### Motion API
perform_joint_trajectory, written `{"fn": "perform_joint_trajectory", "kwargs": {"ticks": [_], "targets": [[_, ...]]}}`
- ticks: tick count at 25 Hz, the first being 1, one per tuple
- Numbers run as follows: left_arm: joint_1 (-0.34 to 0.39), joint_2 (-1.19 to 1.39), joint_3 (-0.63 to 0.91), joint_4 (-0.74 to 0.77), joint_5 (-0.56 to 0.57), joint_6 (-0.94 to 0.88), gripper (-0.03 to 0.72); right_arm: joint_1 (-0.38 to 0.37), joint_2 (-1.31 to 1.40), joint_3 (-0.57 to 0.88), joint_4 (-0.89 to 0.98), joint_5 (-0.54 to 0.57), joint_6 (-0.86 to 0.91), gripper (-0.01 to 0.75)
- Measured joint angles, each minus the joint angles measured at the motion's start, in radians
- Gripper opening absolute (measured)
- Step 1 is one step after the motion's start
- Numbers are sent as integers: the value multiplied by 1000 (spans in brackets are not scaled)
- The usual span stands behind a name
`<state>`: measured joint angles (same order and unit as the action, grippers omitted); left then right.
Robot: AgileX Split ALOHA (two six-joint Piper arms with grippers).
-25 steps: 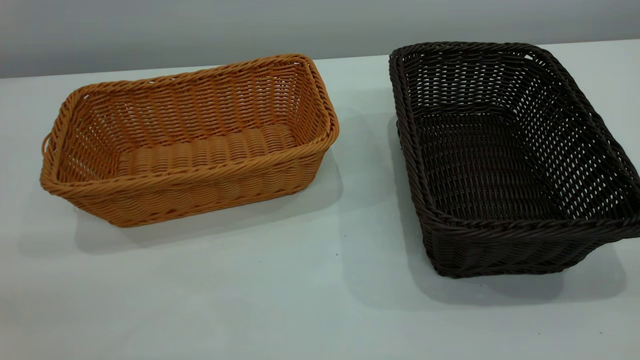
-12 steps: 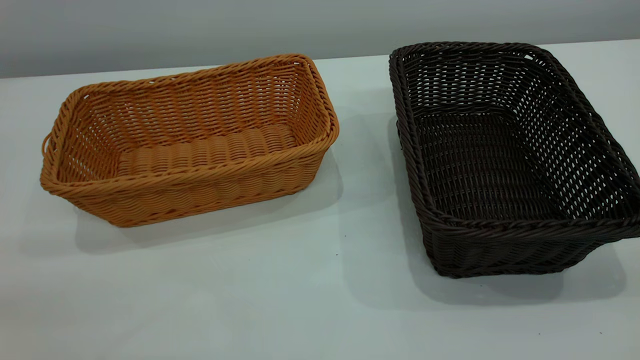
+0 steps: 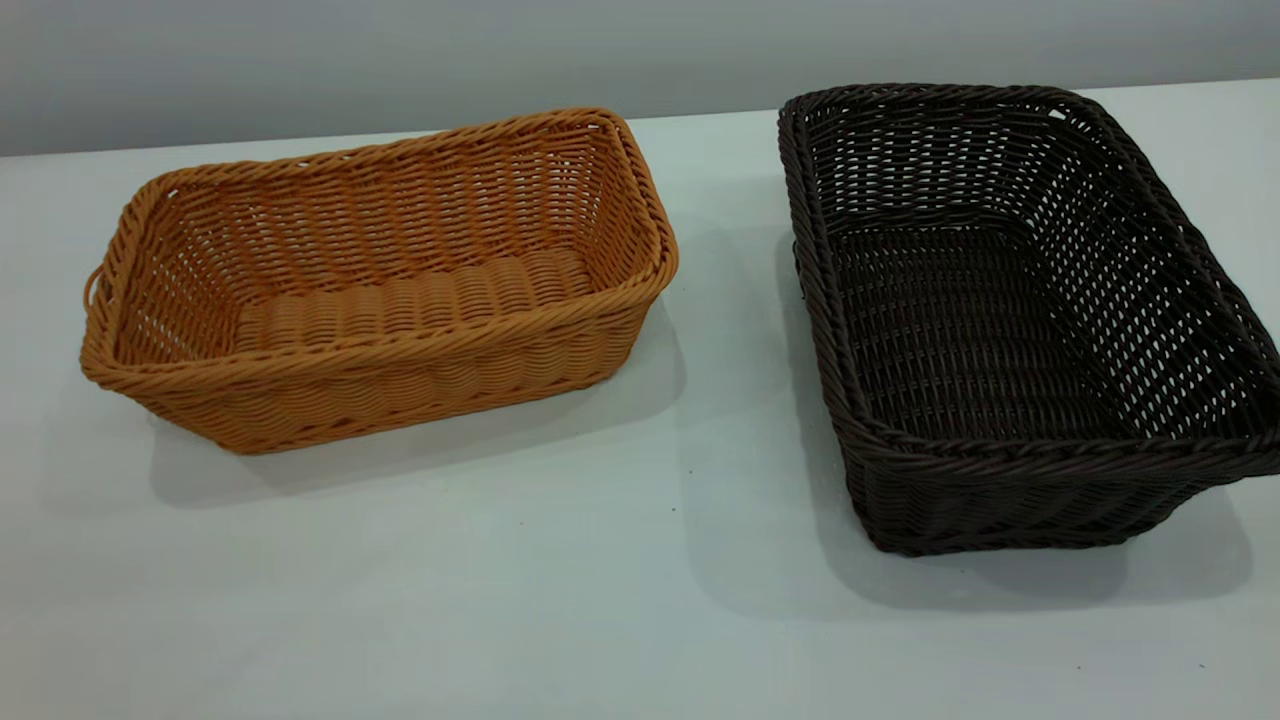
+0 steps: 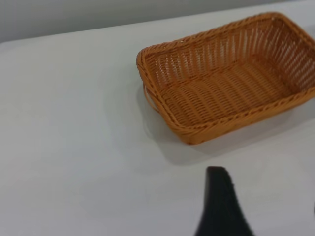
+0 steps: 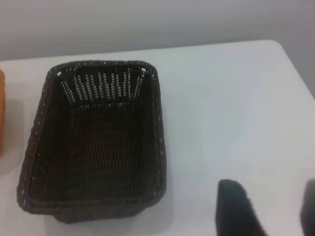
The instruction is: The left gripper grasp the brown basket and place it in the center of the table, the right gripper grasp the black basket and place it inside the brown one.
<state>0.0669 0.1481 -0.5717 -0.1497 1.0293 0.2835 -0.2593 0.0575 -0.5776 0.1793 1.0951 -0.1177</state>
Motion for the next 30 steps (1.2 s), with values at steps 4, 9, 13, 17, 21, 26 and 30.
{"fn": "perform_joint_trajectory", "kwargs": {"ticks": [4, 9, 13, 17, 21, 26, 30], "targets": [[-1, 103, -69, 1, 1, 100, 429, 0, 88, -59, 44, 15, 21, 372], [-30, 252, -176, 13, 2, 214, 432, 0, 245, -135, 180, 12, -15, 384], [-31, 368, -239, 32, 2, 227, 432, 0, 359, -144, 256, -76, -48, 387], [-59, 470, -254, 27, 3, 271, 434, 0, 462, -144, 286, -143, -93, 387], [-98, 571, -254, 26, 4, 323, 434, 0, 548, -143, 351, -147, -119, 387], [-127, 696, -254, 26, -30, 447, 435, 0, 625, -143, 410, -148, -93, 387], [-131, 773, -254, 22, -72, 508, 435, 0, 651, -127, 420, -195, 4, 387]]}}
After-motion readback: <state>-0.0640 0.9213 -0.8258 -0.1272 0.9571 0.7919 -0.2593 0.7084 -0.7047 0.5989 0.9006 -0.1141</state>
